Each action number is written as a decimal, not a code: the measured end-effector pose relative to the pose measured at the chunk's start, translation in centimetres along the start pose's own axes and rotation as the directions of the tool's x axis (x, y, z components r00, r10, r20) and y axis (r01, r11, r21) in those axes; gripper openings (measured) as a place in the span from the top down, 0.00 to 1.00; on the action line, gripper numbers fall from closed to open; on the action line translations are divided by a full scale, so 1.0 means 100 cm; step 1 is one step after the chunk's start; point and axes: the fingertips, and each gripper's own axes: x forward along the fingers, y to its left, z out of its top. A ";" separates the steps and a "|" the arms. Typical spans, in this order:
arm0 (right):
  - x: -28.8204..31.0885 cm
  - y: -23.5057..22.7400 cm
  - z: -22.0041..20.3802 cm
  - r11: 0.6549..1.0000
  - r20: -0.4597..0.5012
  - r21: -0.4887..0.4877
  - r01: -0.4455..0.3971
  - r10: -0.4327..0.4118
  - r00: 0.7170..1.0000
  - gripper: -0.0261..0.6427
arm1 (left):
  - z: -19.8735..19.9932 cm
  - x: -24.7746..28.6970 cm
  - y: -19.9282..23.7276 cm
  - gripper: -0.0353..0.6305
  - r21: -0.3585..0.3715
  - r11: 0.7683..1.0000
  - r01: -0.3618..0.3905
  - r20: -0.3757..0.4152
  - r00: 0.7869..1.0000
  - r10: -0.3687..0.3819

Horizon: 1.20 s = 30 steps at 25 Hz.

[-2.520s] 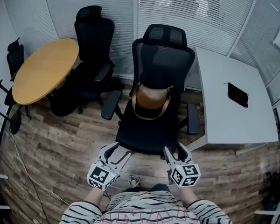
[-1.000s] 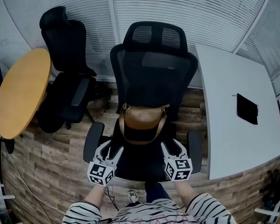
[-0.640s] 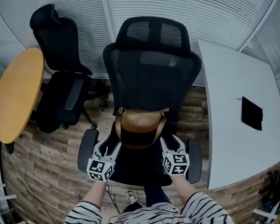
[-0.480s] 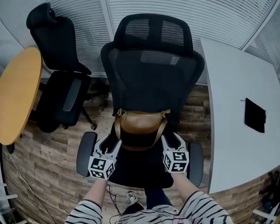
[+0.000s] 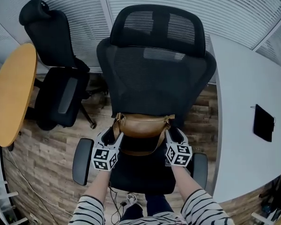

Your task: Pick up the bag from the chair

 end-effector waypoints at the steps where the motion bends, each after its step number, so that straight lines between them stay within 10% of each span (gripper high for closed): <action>1: 0.006 -0.002 0.000 1.000 0.001 0.008 -0.001 0.001 1.000 0.65 | 0.000 0.007 0.005 0.63 -0.003 1.000 -0.006 -0.003 1.000 0.006; 30: 0.095 -0.006 -0.014 0.979 -0.041 0.165 -0.121 0.129 0.991 0.64 | -0.033 0.101 0.043 0.53 -0.219 0.975 -0.038 -0.097 0.995 0.017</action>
